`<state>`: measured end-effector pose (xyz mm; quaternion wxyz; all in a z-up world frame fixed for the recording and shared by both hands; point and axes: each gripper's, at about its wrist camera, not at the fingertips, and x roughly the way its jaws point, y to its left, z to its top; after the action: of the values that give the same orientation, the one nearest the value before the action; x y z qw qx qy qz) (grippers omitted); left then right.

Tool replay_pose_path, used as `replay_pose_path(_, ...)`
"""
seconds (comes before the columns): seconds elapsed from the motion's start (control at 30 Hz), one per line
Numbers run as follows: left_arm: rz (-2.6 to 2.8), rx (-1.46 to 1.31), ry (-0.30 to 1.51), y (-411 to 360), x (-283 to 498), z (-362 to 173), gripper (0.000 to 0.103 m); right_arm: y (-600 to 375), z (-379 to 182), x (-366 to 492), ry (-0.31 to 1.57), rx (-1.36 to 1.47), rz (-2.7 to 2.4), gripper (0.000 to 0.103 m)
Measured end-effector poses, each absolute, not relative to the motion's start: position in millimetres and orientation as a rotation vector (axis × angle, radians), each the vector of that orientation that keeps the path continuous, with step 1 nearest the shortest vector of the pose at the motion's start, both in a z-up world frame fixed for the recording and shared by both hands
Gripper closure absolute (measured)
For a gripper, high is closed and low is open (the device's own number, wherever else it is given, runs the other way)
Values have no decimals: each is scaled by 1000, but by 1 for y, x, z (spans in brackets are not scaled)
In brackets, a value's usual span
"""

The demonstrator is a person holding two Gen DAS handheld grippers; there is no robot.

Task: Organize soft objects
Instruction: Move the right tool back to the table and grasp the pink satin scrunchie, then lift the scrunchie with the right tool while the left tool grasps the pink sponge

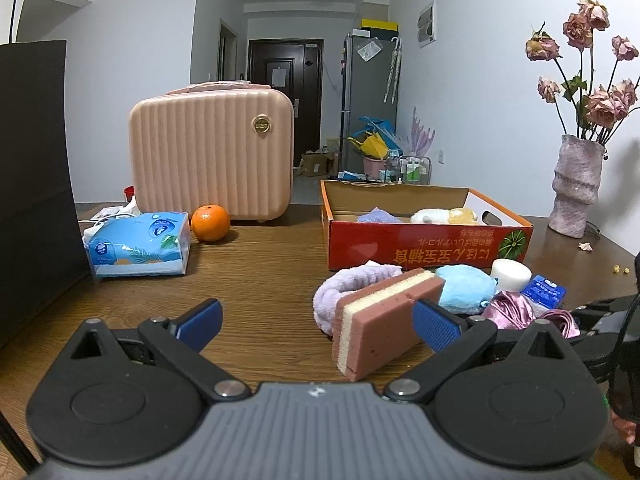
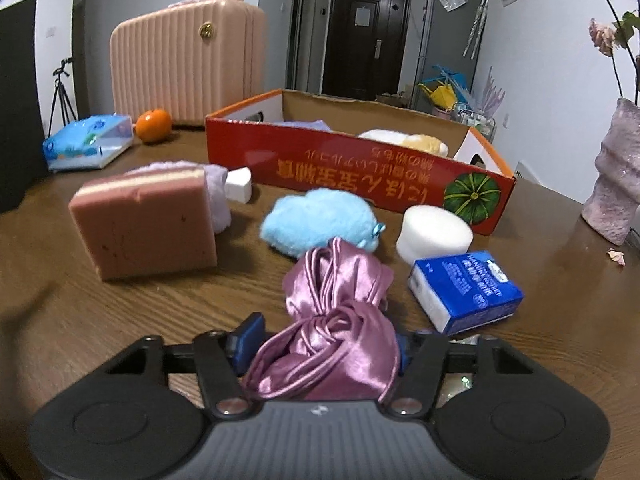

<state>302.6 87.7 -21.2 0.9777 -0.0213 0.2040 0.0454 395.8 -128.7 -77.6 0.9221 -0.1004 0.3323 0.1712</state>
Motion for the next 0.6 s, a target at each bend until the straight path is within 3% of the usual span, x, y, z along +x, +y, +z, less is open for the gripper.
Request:
replay_pose_path(0.17,89,-42,413,87,302,-21,0,-125,-80,390,665,-231,367,61)
replay_pose_path(0.6,88,-56,425,90,304,-23,0,-144,-59,376,550,-99,381,67)
